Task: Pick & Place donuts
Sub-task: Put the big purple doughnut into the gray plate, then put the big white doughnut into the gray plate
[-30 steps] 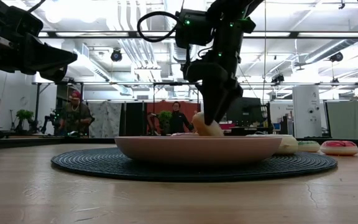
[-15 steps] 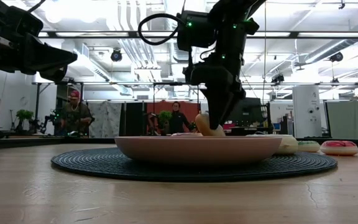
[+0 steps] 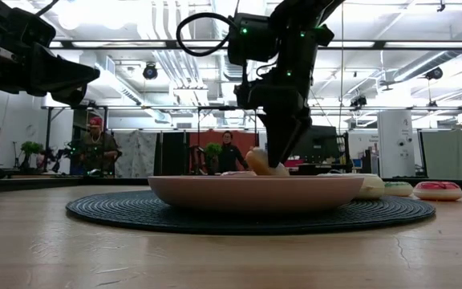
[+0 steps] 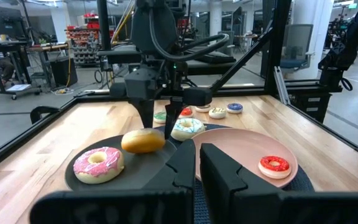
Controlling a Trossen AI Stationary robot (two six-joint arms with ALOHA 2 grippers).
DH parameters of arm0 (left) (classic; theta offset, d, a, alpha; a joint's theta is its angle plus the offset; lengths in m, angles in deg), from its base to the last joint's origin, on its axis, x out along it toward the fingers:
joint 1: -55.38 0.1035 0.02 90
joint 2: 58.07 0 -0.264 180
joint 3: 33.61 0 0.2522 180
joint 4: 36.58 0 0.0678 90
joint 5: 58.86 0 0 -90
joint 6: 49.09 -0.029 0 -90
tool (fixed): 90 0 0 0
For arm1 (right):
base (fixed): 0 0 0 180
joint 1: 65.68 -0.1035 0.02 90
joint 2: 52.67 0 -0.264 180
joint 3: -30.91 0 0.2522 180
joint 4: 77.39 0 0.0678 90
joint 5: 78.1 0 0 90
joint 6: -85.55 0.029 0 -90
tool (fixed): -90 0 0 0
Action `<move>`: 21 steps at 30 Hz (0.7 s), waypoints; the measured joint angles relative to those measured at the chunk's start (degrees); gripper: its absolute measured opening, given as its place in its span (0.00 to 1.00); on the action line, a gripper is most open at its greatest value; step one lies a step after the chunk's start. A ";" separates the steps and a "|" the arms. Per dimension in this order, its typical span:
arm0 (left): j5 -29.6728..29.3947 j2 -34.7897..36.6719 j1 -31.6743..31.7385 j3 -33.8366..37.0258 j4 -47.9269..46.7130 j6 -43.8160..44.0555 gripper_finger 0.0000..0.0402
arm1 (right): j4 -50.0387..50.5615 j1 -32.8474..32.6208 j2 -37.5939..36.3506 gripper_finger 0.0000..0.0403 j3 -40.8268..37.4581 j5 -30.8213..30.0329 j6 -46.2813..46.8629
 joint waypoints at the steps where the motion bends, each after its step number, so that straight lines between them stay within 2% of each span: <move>1: 0.00 0.00 0.00 0.00 -0.01 -0.01 0.00 | -0.02 0.00 0.03 0.46 0.00 -0.02 0.01; 11: 0.00 0.00 0.00 -0.02 -0.01 -0.01 0.00 | -0.01 0.02 0.07 0.59 0.00 -0.04 -0.15; 21: 0.02 0.00 0.02 0.00 0.00 -0.02 0.00 | 1.27 0.22 -4.23 0.63 -0.92 -0.09 -3.57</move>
